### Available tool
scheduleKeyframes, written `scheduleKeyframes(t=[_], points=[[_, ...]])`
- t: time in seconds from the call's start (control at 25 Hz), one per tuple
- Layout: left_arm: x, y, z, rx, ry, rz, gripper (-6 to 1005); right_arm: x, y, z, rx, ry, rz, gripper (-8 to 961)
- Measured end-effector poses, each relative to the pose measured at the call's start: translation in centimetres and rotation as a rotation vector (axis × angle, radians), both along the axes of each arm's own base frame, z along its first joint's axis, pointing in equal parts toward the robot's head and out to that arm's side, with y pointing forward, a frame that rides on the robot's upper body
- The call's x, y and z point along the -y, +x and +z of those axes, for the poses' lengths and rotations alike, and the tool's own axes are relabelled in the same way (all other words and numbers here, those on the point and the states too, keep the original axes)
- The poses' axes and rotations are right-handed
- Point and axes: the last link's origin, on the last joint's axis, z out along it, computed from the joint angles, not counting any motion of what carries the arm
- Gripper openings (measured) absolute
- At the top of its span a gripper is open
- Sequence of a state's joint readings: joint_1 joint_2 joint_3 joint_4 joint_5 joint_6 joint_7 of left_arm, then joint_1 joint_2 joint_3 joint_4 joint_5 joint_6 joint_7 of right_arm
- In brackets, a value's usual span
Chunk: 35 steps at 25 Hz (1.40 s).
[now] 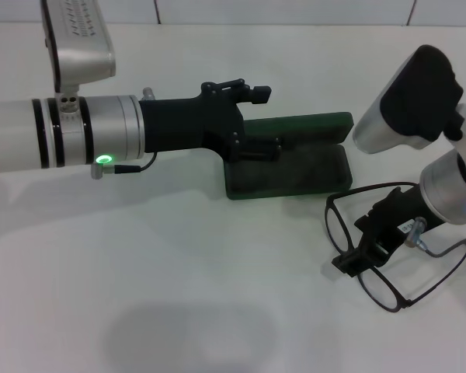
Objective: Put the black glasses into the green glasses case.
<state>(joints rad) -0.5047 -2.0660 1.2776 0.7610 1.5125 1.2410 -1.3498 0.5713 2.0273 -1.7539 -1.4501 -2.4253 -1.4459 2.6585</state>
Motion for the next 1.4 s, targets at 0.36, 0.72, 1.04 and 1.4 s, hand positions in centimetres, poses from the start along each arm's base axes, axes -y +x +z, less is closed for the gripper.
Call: scheduleKeyframes(t=[0.36,0.72,1.04,1.4], points=[[0.1,0.1,-0.2,0.0,0.002,-0.009,891,0.0,0.4,-0.2,0.009,0.0,-0.015,673],[0.1,0.2,-0.4,0.001,0.006,-0.017,891,-0.2,1.2,-0.1,0.024,-0.003,-0.045,369],[0.2,0.3,-0.6,0.005,0.003,-0.017,890,-0.5,1.6,0.3,0.049,0.018,-0.047,245],[0.2,0.4,-0.6,0.009,0.004,-0.014,890,-0.9,2.3,1.0,0.055,0.03,-0.069,230]])
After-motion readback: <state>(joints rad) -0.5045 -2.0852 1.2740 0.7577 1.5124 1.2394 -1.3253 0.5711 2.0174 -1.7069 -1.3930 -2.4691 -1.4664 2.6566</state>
